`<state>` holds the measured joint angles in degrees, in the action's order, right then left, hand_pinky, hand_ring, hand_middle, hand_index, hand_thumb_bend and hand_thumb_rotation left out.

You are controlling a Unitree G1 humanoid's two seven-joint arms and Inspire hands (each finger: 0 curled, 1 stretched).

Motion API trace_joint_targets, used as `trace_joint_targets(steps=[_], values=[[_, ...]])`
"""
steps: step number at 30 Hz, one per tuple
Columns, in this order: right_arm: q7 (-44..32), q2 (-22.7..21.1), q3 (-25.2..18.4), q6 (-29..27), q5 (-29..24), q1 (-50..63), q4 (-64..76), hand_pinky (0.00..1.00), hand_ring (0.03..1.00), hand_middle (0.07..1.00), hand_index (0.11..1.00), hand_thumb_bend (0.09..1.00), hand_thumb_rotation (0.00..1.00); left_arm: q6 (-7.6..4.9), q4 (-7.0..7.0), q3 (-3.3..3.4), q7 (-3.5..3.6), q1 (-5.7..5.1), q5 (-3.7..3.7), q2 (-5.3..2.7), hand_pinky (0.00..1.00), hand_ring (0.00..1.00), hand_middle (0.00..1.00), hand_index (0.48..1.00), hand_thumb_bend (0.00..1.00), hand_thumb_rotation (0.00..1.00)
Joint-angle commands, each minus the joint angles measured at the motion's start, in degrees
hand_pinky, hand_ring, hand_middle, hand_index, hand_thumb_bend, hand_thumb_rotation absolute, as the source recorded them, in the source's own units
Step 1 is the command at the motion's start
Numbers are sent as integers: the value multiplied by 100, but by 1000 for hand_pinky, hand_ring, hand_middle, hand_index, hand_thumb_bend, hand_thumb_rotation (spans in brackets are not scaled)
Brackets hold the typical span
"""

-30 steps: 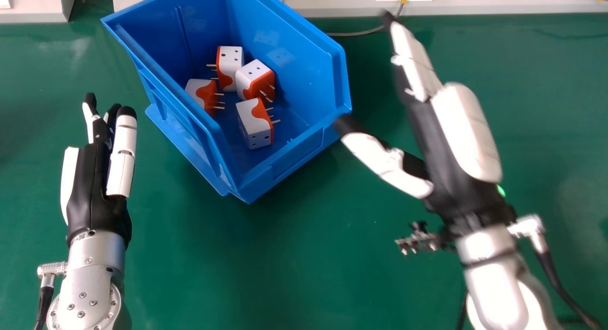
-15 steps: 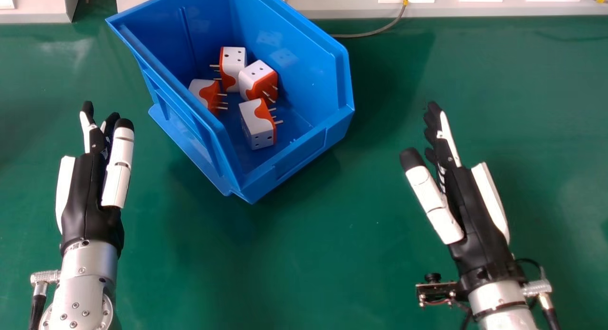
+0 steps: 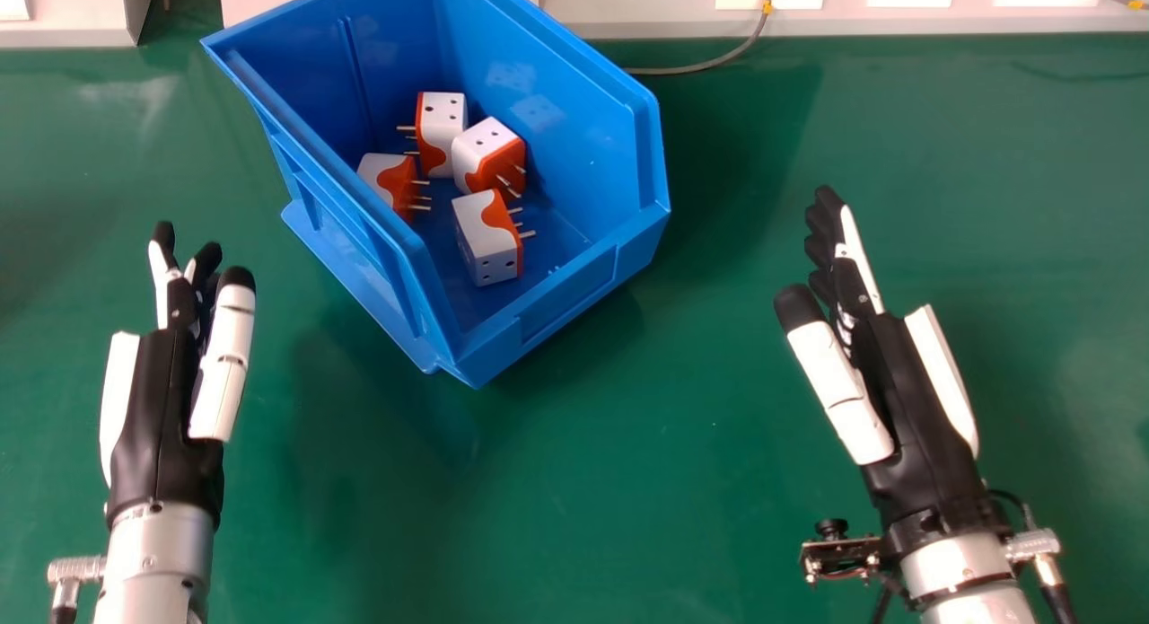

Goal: Pick all objects and put in blue box

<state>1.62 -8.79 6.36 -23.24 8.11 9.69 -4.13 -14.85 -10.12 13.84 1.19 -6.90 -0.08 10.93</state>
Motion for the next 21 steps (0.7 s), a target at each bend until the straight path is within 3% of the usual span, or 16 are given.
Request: trace_joint_targets(steps=[1,6,9,12,15,21], values=[[100,21,-79,-230,122,-90,-39,1000,1000,1000,1000,482,1000,-265,67,21,6,-40,-27,32,988,990,990,992,305,926],[186,11,-82,-492,314,-188,-229,1000,1000,1000,1000,473,1000,-659,-148,20,-103,-137,55,-3,995,996,996,997,331,940],[126,-20,-116,-521,268,-239,-256,1000,1000,1000,1000,455,1000,-858,-231,-5,-152,-258,154,21,999,999,999,999,345,945],[64,-76,-182,-578,183,-271,-355,1000,1000,1000,1000,427,1000,-924,-75,-5,-174,-483,248,46,1000,1000,1000,1000,379,946],[10,-82,-241,-608,135,-275,-395,1000,1000,1000,1000,399,1000,-960,32,27,-131,-683,232,58,1000,1000,1000,1000,417,946],[-113,-64,-302,-621,1,-317,-544,1000,1000,1000,1000,351,1000,-1073,144,11,-183,-892,307,45,990,1000,1000,1000,444,946]])
